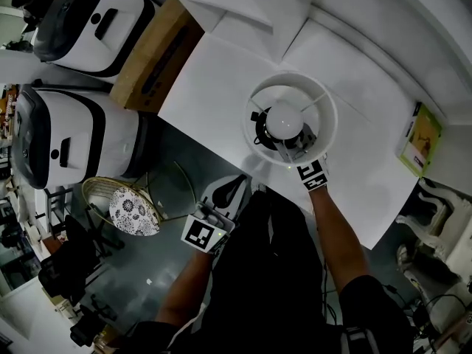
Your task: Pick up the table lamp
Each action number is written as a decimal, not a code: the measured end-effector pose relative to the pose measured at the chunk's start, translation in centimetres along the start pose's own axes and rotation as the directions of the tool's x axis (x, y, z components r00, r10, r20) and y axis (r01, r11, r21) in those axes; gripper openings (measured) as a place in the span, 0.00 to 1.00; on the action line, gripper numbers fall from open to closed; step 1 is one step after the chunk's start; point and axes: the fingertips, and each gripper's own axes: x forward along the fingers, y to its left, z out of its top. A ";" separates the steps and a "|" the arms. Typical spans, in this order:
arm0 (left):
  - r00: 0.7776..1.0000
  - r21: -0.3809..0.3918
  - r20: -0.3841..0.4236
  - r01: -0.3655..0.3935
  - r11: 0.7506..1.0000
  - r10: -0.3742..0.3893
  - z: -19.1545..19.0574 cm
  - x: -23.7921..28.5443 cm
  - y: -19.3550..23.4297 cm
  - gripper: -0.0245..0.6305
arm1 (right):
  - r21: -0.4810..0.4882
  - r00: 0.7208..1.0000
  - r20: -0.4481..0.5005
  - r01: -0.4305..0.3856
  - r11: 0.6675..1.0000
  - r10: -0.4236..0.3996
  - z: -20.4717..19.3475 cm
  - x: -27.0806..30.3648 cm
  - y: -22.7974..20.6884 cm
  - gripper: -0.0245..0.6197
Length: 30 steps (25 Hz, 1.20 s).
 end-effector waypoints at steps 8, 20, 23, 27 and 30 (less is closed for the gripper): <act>1.000 -0.003 0.026 0.004 1.000 -0.004 2.3 -0.5 0.2 0.07 | -0.006 1.000 -0.003 0.012 1.000 -0.012 3.2 -2.0 -0.1 0.28; 0.994 0.032 0.101 0.036 0.999 -0.040 5.1 -1.0 0.6 0.07 | -0.001 0.999 -0.010 0.030 1.000 -0.030 6.0 -4.1 0.6 0.27; 0.995 0.026 0.088 0.034 0.999 -0.037 5.4 -1.2 0.8 0.07 | -0.003 1.000 0.008 0.025 1.000 -0.025 7.9 -4.5 1.0 0.27; 0.996 0.048 0.080 0.027 0.998 -0.031 5.5 -1.4 1.8 0.07 | -0.006 0.999 0.015 0.036 0.999 -0.036 9.2 -5.2 1.1 0.27; 0.997 0.062 0.066 0.033 0.998 -0.037 6.0 -1.6 2.3 0.07 | -0.007 0.999 0.016 0.049 0.999 -0.049 10.1 -5.9 1.2 0.27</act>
